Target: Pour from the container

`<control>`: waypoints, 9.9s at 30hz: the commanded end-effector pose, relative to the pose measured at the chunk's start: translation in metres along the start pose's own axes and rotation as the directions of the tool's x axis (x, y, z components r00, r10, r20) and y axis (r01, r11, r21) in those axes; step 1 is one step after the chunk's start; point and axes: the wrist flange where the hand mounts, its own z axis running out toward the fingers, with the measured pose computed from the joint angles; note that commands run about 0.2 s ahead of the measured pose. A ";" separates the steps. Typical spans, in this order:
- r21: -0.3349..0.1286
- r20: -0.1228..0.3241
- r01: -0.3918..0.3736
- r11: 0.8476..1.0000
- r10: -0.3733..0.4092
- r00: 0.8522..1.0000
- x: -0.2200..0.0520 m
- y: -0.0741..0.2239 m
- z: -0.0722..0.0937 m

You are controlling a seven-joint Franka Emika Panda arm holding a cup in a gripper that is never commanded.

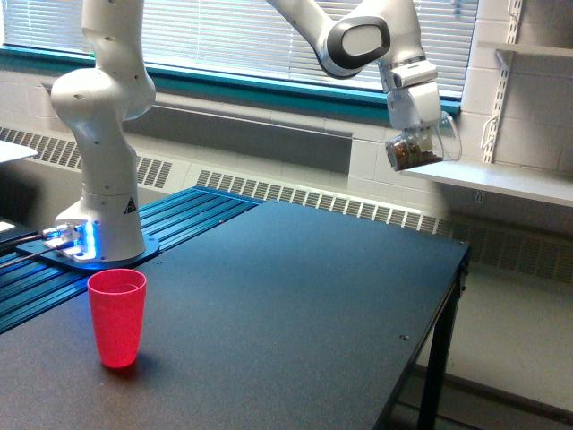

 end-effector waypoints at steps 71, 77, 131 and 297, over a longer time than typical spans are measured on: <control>-0.379 -0.165 -0.798 0.468 0.814 0.556 -0.110 0.310 0.002; -0.381 -0.190 -0.833 0.401 0.848 0.495 -0.118 0.331 0.000; -0.370 -0.231 -0.920 0.132 0.946 0.228 -0.191 0.434 -0.021; -0.690 -0.022 -0.695 0.202 0.954 0.300 -0.197 0.479 0.010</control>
